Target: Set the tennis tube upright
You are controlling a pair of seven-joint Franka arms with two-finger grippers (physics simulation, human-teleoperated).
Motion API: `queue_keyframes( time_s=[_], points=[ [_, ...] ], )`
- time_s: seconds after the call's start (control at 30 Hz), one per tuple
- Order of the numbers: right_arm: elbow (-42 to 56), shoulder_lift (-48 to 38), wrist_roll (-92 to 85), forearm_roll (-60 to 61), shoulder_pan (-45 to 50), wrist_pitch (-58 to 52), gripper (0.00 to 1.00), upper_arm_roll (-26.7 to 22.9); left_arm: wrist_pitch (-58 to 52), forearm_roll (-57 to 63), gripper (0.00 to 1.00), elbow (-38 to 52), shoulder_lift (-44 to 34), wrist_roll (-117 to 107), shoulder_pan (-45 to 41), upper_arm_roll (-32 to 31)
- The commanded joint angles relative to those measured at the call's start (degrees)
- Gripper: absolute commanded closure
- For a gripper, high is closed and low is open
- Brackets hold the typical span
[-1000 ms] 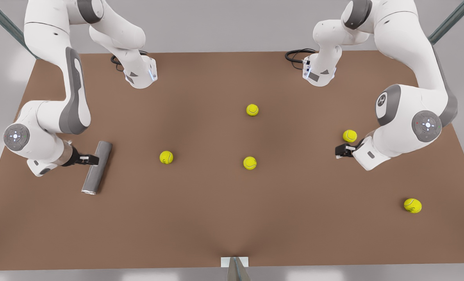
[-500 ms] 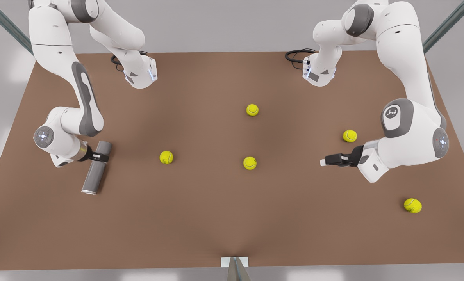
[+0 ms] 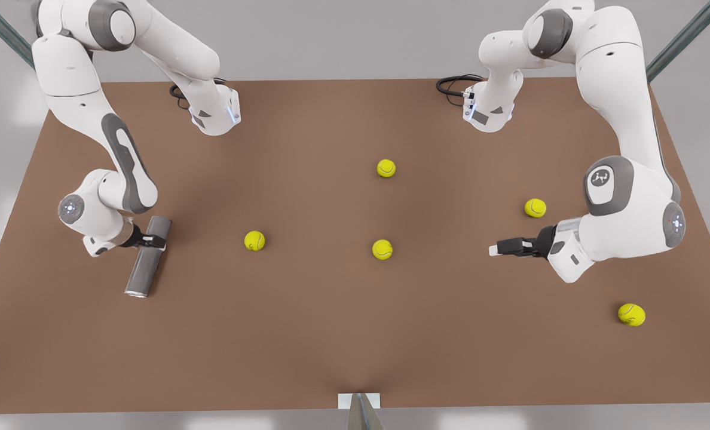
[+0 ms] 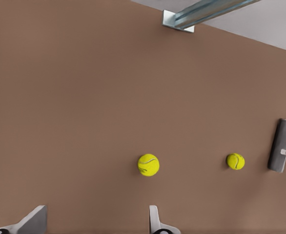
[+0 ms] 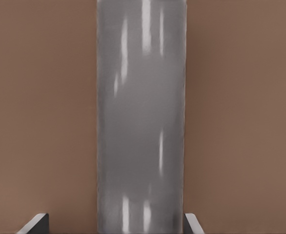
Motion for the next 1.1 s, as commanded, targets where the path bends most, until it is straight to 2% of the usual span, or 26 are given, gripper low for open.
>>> queue_keyframes(
  time_s=[0.0, 0.23, 0.87, 1.03, 1.07],
  points=[
    [-0.2, -0.1, 0.0, 0.0, -0.2, 0.0, 0.00, 0.1, 0.0, 0.4, 0.01, 0.1, 0.0, 0.0, 0.0, 0.1],
    [-0.7, 1.8, 0.6, -0.8, -1.2, 2.9, 0.00, 0.0, -0.9, 2.4, 0.01, -0.3, 0.2, 0.0, 2.2, 0.2],
    [-1.0, 5.3, 1.0, -0.9, -1.0, 6.9, 0.00, 0.0, -2.0, 2.5, 0.01, -0.5, 0.9, -1.7, 1.1, 0.0],
    [-1.1, 5.1, 1.1, -0.9, -0.9, 6.9, 0.11, -0.2, -1.9, 2.5, 0.01, -0.4, 0.9, -1.6, 1.7, 0.0],
    [-1.1, 5.1, 1.1, -0.9, -0.9, 6.9, 0.18, -0.2, -1.8, 2.5, 0.01, -0.3, 0.7, -1.5, 1.8, 0.0]
  ],
)
